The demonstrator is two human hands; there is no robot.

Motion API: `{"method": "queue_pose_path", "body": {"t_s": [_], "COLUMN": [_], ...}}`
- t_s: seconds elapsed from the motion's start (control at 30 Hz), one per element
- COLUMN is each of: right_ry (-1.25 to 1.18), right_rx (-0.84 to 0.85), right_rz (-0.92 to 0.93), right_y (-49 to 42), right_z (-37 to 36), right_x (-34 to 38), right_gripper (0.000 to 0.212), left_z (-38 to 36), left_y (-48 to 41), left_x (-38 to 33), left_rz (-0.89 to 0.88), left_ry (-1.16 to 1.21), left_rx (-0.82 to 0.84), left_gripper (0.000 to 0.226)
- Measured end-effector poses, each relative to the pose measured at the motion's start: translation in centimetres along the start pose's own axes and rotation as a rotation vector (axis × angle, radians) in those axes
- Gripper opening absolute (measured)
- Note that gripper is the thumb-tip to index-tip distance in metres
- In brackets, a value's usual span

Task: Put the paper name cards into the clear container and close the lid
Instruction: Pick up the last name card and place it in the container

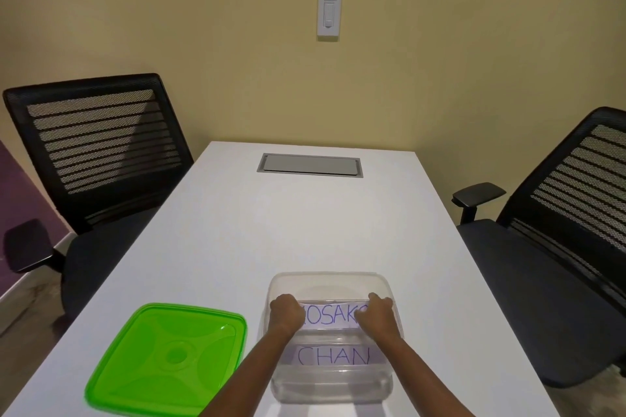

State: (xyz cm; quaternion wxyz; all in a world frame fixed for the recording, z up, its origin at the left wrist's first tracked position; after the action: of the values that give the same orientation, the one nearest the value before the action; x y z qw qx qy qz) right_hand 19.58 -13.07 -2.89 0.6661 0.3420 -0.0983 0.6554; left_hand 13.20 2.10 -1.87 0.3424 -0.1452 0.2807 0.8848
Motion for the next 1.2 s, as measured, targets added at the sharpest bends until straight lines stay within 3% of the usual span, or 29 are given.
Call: {"method": "queue_pose_path", "body": {"t_s": [0.1, 0.23, 0.37, 0.57, 0.7, 0.97, 1.2], "right_ry": [0.012, 0.034, 0.028, 0.028, -0.004, 0.007, 0.227], "right_rx": [-0.012, -0.012, 0.005, -0.006, -0.035, -0.095, -0.058], "right_rz": [0.041, 0.048, 0.051, 0.090, 0.204, 0.547, 0.794], "right_y": [-0.2, -0.1, -0.1, 1.0, 2.7, 7.7, 11.8], "right_z": [-0.4, -0.6, -0.6, -0.2, -0.1, -1.4, -4.4], "right_x": [-0.4, -0.8, -1.1, -1.0, -0.3, 2.0, 3.5], "right_gripper": [0.027, 0.001, 0.027, 0.034, 0.045, 0.038, 0.044], "left_z": [-0.4, -0.7, -0.5, -0.1, 0.0, 0.9, 1.0], "left_y": [0.0, 0.0, 0.3, 1.8, 3.1, 6.0, 7.1], "left_x": [0.3, 0.4, 0.3, -0.1, 0.3, 3.2, 7.7], "left_rz": [-0.008, -0.007, -0.008, -0.049, -0.153, -0.379, -0.362], "left_ry": [-0.027, -0.046, -0.034, -0.003, -0.007, -0.132, -0.289], "left_rx": [-0.005, -0.006, 0.001, -0.006, -0.120, -0.386, -0.453], "left_gripper": [0.035, 0.036, 0.036, 0.035, 0.031, 0.046, 0.059]}}
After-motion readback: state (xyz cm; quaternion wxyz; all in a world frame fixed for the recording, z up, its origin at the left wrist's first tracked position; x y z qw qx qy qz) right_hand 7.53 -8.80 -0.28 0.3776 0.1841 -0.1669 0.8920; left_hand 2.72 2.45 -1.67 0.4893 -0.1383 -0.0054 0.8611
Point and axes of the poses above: each hand's wrist, its own y-axis away from the middle knuckle, its own z-axis out of the back of the hand, x = y × z, the point moved 1 cm from there along -y, towards the middle knuckle, and after that the axes turned 5 degrees about -x, right-handed, at the moved point
